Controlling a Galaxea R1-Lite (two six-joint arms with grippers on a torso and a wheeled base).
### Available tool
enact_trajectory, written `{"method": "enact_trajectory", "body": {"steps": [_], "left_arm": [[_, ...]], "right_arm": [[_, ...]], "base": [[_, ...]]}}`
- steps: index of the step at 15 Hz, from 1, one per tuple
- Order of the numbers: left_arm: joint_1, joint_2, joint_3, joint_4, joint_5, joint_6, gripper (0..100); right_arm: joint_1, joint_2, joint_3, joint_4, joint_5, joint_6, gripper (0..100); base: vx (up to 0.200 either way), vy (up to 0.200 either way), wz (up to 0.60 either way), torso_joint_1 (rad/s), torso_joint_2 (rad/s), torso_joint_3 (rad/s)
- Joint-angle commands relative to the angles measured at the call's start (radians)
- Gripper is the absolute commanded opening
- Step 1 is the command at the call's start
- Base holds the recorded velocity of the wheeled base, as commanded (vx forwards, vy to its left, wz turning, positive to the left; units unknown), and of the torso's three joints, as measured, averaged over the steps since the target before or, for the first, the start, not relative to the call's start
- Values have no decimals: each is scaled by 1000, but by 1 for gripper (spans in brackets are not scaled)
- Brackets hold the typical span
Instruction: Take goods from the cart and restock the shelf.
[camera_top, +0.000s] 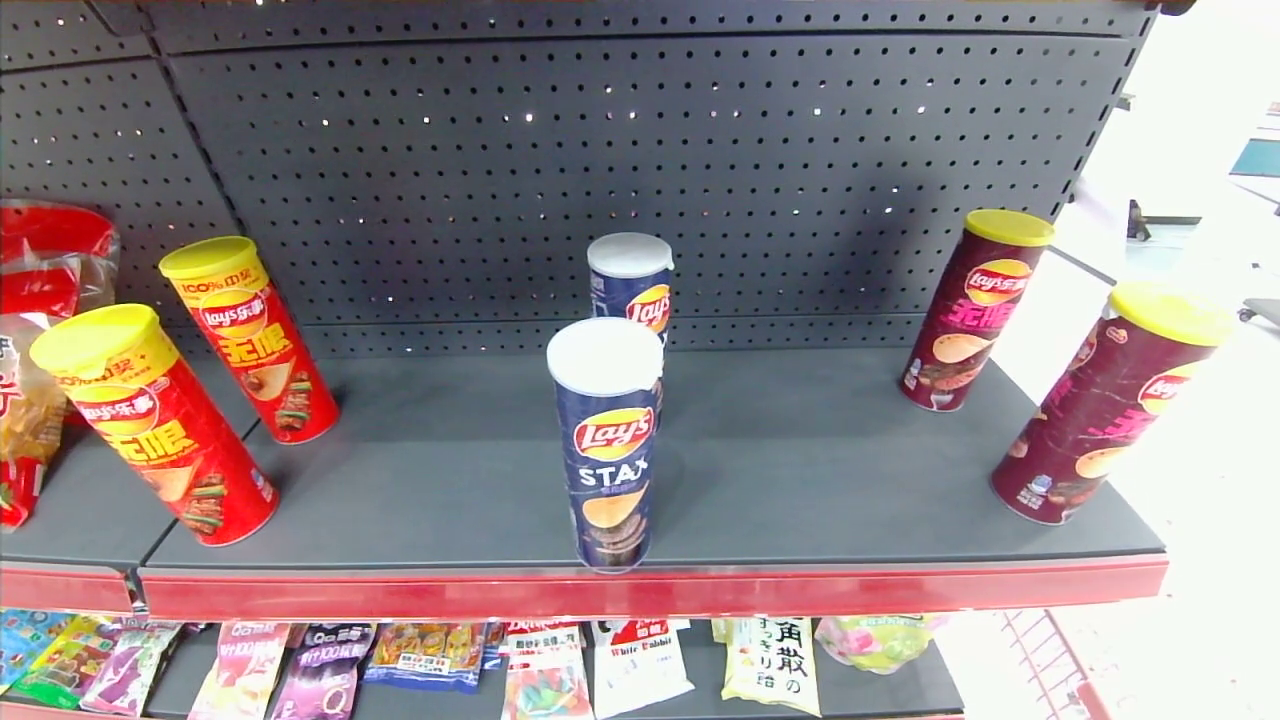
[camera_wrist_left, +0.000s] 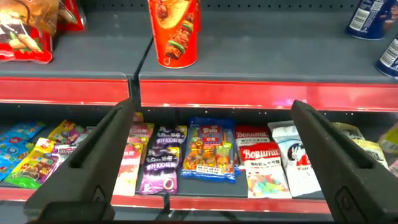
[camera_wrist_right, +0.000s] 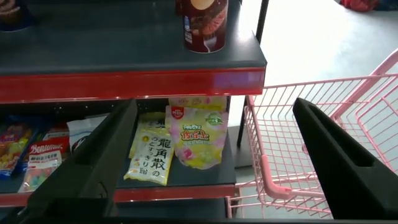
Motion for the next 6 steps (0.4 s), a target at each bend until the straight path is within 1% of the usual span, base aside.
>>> {"method": "enact_trajectory", "body": {"steps": [1, 6], "left_arm": [[2, 0, 0, -1, 0, 0, 100], [0, 0, 0, -1, 0, 0, 100]], "right_arm": [[0, -1, 0, 1, 1, -1, 100], [0, -1, 0, -1, 1, -1, 100]], "base": [[0, 0, 0, 0, 0, 0], [0, 0, 0, 0, 0, 0]]}}
